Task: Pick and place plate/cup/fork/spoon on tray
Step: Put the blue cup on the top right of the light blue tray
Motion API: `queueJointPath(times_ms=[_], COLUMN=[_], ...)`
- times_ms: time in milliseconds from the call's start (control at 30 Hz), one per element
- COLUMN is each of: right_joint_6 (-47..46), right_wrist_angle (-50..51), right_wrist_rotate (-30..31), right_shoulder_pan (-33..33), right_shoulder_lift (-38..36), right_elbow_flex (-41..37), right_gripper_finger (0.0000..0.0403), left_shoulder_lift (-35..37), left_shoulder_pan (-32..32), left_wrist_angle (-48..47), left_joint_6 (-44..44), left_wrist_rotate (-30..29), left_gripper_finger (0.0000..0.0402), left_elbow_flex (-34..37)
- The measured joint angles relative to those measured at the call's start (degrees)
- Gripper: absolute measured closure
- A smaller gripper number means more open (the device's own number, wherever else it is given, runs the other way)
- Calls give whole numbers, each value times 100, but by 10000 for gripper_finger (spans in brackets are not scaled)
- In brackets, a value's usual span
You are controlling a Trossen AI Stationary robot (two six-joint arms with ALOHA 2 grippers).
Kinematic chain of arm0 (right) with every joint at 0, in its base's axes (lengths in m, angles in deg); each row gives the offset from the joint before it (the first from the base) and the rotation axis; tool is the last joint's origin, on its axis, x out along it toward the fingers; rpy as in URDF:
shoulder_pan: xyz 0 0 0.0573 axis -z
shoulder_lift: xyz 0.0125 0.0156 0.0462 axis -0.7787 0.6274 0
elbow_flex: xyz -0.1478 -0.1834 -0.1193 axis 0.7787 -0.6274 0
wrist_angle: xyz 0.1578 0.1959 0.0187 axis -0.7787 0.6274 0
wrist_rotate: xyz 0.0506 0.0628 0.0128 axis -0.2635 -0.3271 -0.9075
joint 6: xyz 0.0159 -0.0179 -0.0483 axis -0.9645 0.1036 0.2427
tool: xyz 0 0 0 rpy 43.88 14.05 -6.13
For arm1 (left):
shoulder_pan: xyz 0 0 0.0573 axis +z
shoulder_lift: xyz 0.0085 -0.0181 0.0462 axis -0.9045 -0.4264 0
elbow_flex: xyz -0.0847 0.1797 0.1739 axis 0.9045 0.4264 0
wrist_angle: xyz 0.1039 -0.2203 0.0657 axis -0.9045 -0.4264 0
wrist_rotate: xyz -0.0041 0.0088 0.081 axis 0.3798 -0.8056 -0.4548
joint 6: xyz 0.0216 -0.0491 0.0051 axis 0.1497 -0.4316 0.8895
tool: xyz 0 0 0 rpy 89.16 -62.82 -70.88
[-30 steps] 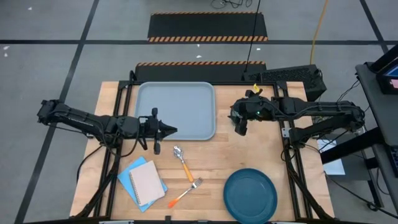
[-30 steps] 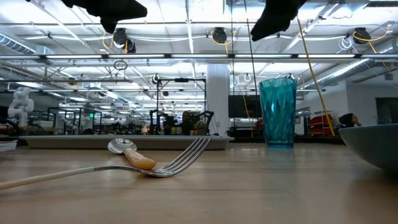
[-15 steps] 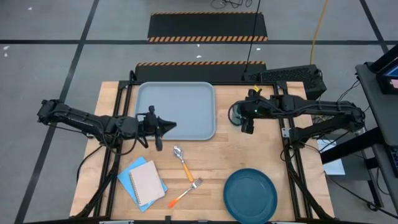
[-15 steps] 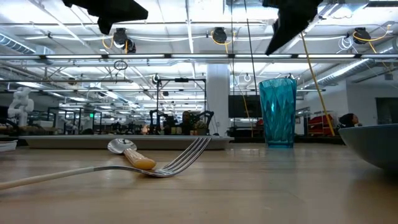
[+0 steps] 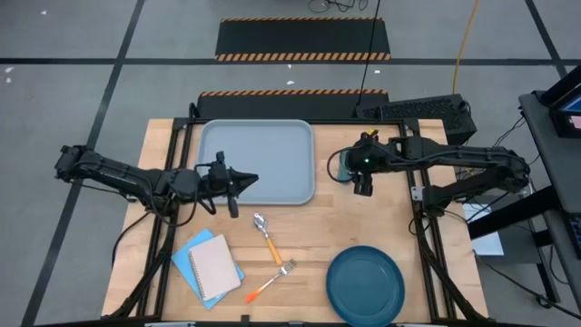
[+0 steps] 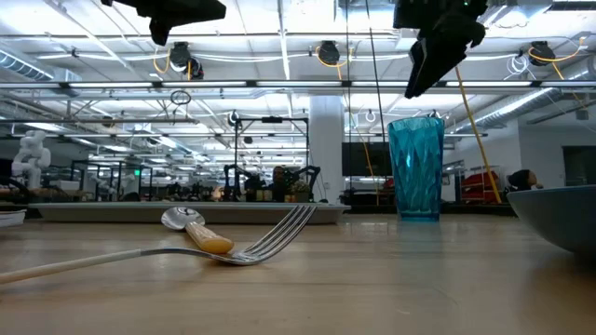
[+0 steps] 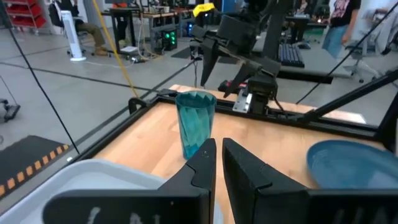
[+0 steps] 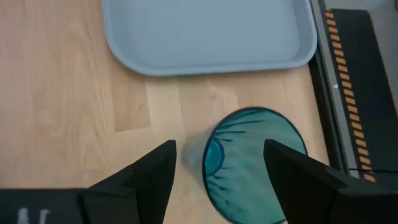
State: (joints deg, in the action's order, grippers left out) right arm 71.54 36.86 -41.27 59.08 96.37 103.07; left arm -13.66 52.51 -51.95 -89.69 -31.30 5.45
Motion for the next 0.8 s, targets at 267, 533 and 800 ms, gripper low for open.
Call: queueJointPath(times_ms=[267,533,800], right_joint_6=[104,31,-198], right_wrist_angle=[-34,220,484], right_wrist_rotate=[-9,-14,-121], right_shoulder_pan=[131,217,350], right_shoulder_lift=[448,540,540], right_elbow_flex=[0,0,0], right_gripper_finger=[165,165,211], left_shoulder_lift=[-398,-478,-476], left_shoulder_pan=[91,179,179], left_wrist_angle=[630,697,782], left_joint_6=[612,789,1020], left_wrist_rotate=[-5,52,63], left_gripper_finger=[369,369,369], left_elbow_flex=[2,2,2])
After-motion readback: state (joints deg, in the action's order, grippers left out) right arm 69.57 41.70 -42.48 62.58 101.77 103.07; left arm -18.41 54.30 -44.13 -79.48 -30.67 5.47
